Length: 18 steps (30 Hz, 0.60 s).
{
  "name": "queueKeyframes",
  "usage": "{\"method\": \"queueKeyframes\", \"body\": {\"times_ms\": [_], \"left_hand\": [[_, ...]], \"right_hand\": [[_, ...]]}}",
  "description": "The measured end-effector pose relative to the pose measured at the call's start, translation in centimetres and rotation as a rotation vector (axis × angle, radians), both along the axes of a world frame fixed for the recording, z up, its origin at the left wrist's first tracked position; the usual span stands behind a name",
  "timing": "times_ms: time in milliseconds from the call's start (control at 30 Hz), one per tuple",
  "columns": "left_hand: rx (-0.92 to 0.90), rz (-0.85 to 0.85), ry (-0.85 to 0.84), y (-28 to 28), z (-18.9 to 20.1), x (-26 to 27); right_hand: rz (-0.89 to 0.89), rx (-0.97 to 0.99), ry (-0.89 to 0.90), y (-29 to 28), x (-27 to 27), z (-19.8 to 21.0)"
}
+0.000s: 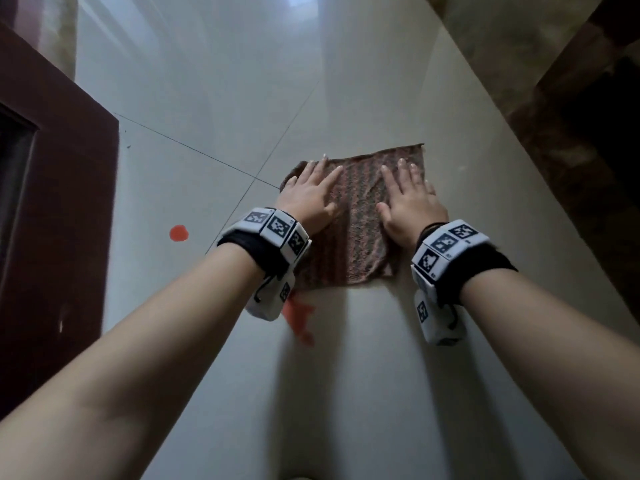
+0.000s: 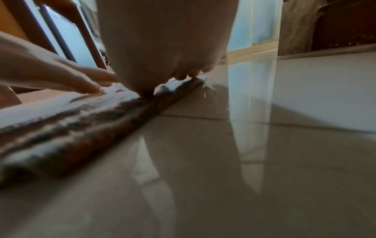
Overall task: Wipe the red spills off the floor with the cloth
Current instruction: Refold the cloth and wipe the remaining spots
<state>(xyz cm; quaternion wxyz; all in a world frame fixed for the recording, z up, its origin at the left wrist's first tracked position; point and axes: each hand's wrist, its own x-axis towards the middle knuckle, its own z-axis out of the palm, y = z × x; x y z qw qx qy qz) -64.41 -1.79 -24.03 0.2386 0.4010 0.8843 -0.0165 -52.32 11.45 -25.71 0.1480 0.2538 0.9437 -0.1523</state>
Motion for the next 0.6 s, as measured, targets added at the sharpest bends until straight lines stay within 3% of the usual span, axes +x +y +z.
{"method": "queueKeyframes", "body": {"times_ms": [167,600], "left_hand": [[-0.055,-0.044,-0.04,1.7,-1.4,0.5],[-0.07,-0.021,-0.055,-0.4,-1.2,3.2]], "right_hand": [[0.065,0.1,-0.077,0.5,0.0,-1.4],[-0.003,0.051,-0.226,-1.9,2.0,-0.4]]}}
